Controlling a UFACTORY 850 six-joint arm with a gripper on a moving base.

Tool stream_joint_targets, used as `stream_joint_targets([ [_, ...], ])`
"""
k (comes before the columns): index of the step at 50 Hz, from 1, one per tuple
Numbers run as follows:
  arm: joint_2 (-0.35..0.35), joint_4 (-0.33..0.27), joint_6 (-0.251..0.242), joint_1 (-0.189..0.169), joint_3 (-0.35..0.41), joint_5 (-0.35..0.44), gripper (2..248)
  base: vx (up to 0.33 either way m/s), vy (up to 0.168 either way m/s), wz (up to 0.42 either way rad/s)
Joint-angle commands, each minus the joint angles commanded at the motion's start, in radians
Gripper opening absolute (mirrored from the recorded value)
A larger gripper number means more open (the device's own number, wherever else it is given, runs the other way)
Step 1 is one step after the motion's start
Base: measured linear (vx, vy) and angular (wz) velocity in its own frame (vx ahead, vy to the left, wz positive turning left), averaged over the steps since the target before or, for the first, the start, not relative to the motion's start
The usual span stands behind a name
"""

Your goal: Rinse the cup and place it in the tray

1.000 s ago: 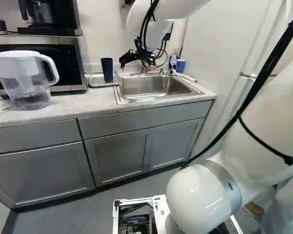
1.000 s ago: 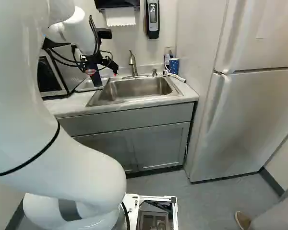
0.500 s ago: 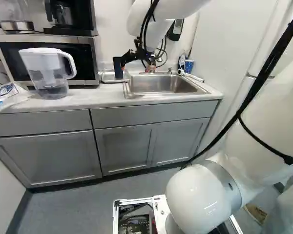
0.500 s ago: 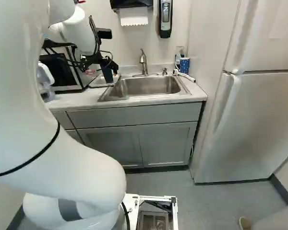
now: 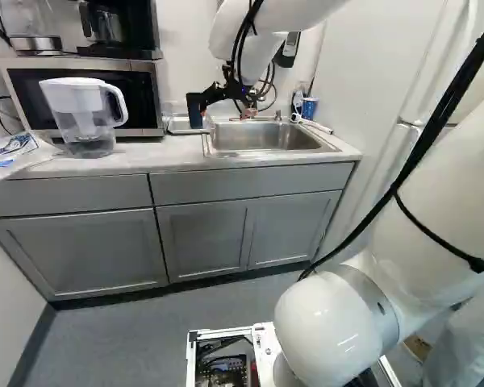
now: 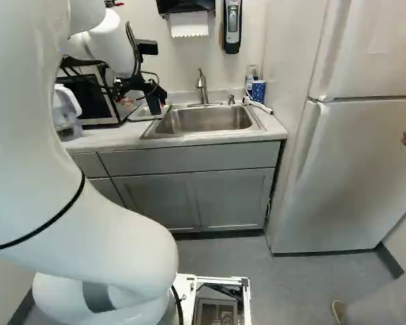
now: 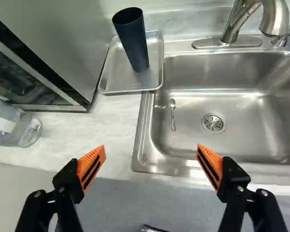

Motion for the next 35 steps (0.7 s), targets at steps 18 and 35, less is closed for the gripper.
stream_joint_targets([
  [18, 0.0, 0.0, 0.0, 0.0, 0.0, 0.0, 247, -0.077, -0.032, 0.015],
  [35, 0.0, 0.0, 0.0, 0.0, 0.0, 0.0, 247, -0.069, -0.01, 0.004],
])
